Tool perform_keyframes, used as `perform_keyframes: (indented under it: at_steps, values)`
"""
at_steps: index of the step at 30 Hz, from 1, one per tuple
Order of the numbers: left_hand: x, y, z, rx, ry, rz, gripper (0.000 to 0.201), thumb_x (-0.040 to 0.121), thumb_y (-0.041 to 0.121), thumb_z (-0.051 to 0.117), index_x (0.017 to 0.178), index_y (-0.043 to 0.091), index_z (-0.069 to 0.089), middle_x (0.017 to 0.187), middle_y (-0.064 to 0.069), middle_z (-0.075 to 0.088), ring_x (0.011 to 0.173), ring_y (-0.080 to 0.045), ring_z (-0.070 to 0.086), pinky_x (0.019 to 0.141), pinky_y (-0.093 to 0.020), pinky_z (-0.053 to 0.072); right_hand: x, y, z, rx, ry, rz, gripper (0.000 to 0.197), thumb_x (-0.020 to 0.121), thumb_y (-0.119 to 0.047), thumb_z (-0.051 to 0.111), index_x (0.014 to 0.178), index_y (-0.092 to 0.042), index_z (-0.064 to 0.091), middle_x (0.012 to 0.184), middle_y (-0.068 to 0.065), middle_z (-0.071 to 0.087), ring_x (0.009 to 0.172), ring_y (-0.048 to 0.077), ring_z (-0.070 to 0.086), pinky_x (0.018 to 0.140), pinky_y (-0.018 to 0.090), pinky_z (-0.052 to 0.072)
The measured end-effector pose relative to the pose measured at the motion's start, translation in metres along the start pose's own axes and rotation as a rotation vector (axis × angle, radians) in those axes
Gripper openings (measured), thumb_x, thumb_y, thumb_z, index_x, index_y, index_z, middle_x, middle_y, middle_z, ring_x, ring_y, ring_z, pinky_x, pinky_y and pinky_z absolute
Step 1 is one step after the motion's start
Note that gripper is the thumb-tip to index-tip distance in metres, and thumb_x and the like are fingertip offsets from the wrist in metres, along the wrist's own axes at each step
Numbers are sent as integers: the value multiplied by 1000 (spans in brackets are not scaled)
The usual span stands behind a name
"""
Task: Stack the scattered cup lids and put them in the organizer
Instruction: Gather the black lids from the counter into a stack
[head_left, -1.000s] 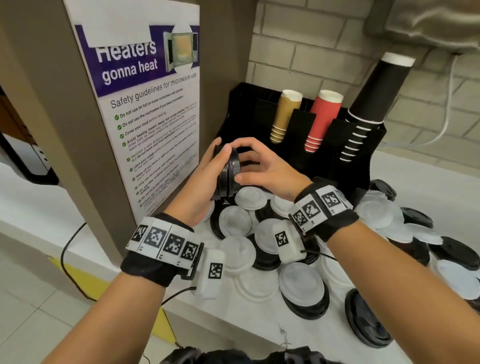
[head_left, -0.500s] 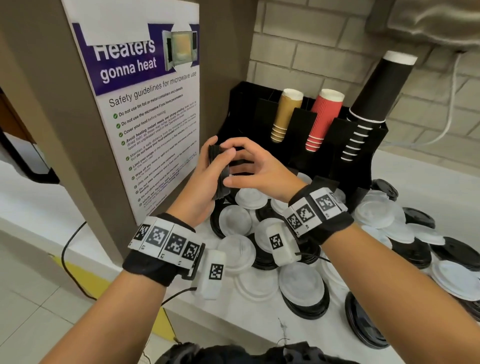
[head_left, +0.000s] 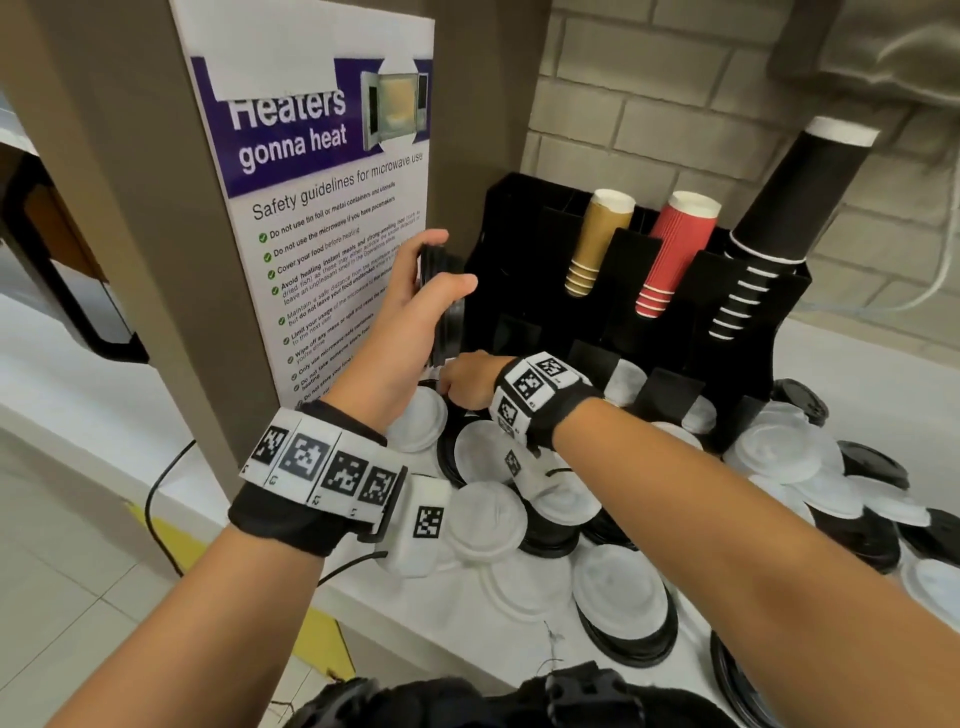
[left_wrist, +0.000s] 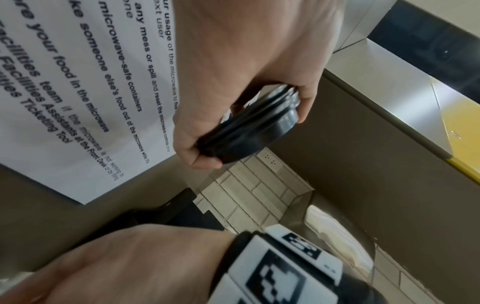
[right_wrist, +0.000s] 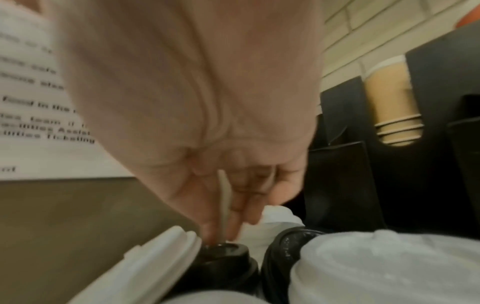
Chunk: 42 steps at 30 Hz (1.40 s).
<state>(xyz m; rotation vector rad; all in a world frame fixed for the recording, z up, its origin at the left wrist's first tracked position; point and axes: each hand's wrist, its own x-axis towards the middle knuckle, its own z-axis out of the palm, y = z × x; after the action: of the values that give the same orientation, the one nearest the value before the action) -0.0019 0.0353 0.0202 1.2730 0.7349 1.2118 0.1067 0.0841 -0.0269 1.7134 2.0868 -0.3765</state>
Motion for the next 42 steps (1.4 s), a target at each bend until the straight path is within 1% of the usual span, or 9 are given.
perform_keyframes:
  at_steps: [5,10,16,22,26,29,33,37,42]
  values:
    - [-1,-1,-2,15,17,7,39,76,33,56,114,40,51,101,5,49,70,3,59,52,-17,47,7,7,-4,72,52,-56,34,97,-17,48,130,-22,55,143,10,40,127,32,42,107,38,38]
    - [2,-1,-3,33,34,0,40,76,32,57,115,39,51,102,6,47,65,7,60,51,-17,48,22,1,-2,-89,16,-81,78,85,-54,63,148,-19,34,146,13,39,130,33,38,106,41,38]
    - [6,-2,-4,46,23,-11,40,74,36,58,113,44,52,106,8,48,82,-3,58,57,-16,48,29,-8,-4,-101,-30,-124,81,82,-46,69,148,-16,33,145,13,42,131,30,41,105,41,42]
    - [7,-3,-5,51,19,10,41,75,35,59,115,43,52,104,9,48,70,8,60,56,-16,49,33,-8,-5,-23,19,-162,83,81,-48,71,147,-14,35,146,13,43,134,32,37,111,42,33]
    - [7,-4,-5,66,22,7,40,74,39,59,112,51,51,112,11,47,95,-7,54,63,-18,50,21,7,-15,319,122,-265,64,86,-32,69,142,-13,44,141,11,50,132,29,42,112,36,30]
    - [10,-4,-3,53,29,8,53,67,44,61,118,54,49,135,5,43,121,-18,48,82,-29,52,12,27,-22,519,199,-175,51,91,-32,61,134,-8,48,131,15,55,122,31,52,94,30,40]
    - [10,-13,-1,6,68,-10,71,65,45,63,132,52,41,152,4,37,137,-15,40,111,-45,39,-9,51,-18,998,295,-79,49,94,-47,52,136,-24,43,120,6,60,92,16,62,69,27,52]
    - [7,-29,1,-51,51,-77,75,75,38,56,147,33,36,152,0,39,139,-18,39,117,-47,29,-44,64,-12,1504,364,-229,32,98,-35,50,129,-27,50,115,7,61,99,20,63,85,39,56]
    - [0,-41,11,-84,3,-141,78,79,46,54,151,39,26,148,4,45,134,-12,45,114,-45,34,-75,63,3,1507,401,-448,32,91,-17,57,121,-27,55,109,7,61,103,23,63,88,49,55]
